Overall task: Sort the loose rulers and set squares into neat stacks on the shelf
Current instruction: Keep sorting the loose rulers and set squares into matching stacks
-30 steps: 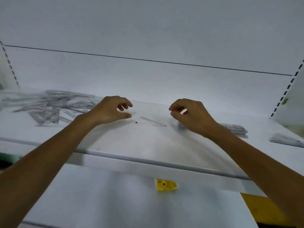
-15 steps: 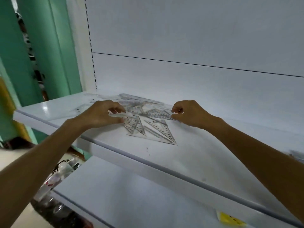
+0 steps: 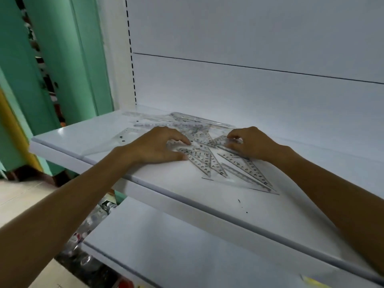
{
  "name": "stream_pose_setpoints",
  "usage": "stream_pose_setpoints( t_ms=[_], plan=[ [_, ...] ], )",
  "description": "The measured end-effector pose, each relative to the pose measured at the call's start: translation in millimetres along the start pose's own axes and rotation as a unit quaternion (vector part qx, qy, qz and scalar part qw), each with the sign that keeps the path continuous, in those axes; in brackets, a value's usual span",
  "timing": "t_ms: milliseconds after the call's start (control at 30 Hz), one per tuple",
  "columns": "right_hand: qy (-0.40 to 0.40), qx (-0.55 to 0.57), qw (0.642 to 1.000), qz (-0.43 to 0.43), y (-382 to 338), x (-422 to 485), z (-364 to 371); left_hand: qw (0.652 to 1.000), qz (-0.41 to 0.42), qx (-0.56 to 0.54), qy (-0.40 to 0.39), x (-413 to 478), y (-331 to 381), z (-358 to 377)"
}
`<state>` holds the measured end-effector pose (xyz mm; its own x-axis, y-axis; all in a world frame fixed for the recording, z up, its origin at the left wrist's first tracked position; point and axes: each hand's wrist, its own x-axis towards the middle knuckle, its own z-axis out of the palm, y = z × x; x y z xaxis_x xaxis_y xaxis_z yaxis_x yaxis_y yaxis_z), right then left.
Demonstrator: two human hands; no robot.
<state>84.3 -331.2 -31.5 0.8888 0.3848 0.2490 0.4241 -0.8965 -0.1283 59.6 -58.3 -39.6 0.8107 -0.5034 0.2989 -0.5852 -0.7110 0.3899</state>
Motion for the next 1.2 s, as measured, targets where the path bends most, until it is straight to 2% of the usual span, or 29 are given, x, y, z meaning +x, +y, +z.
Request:
stream_pose_setpoints(
  t_ms=[133, 233, 333, 400, 467, 567, 633, 700, 767, 867, 933, 1067, 1200],
  plan=[
    [0.006, -0.094, 0.995, -0.039, -3.7, -6.0, -0.4, 0.996, 0.087, 0.001, -0.003, 4.4, 5.8, 4.3],
    [0.016, -0.179, 0.982, -0.058, -8.6, -7.3, 0.1, 0.987, 0.139, 0.078, 0.019, 6.8, 10.6, 5.4],
    [0.036, -0.227, 0.973, -0.035, -13.8, -8.6, -4.3, 0.945, 0.236, 0.217, 0.064, 7.6, 21.0, 9.6],
    [0.062, -0.220, 0.973, -0.023, -14.6, -11.7, -8.6, 0.920, 0.274, 0.260, 0.101, 8.1, 24.4, 11.5],
    [0.083, -0.211, 0.974, -0.023, -14.3, -16.3, -11.2, 0.932, 0.261, 0.236, 0.092, 11.1, 26.7, 13.6],
    [0.100, -0.199, 0.975, -0.020, -13.2, -23.1, -12.0, 0.967, 0.192, 0.165, 0.006, 18.4, 27.2, 19.0],
    [0.108, -0.189, 0.976, -0.023, -12.0, -26.7, -12.0, 0.973, 0.182, 0.137, -0.037, 21.9, 28.2, 22.1],
    [0.110, -0.185, 0.976, -0.027, -10.3, -30.3, -12.8, 0.974, 0.179, 0.129, -0.044, 24.3, 26.6, 21.4],
    [0.113, -0.185, 0.976, -0.031, -9.7, -34.2, -13.9, 0.967, 0.201, 0.153, -0.026, 23.5, 28.1, 19.8],
    [0.120, -0.179, 0.976, -0.033, -10.9, -39.4, -16.4, 0.910, 0.308, 0.272, 0.050, 19.3, 39.3, 20.2],
    [0.135, -0.161, 0.977, -0.041, -12.4, -42.3, -17.3, 0.884, 0.316, 0.332, 0.089, 16.8, 46.5, 19.6],
    [0.173, -0.095, 0.980, -0.035, -13.5, -49.7, -18.6, 0.896, 0.279, 0.325, 0.113, 18.5, 56.1, 17.6],
    [0.152, -0.097, 0.984, 0.005, -2.7, -58.4, -21.6, 0.921, 0.210, 0.312, 0.101, 23.2, 62.3, 22.7]
  ],
)
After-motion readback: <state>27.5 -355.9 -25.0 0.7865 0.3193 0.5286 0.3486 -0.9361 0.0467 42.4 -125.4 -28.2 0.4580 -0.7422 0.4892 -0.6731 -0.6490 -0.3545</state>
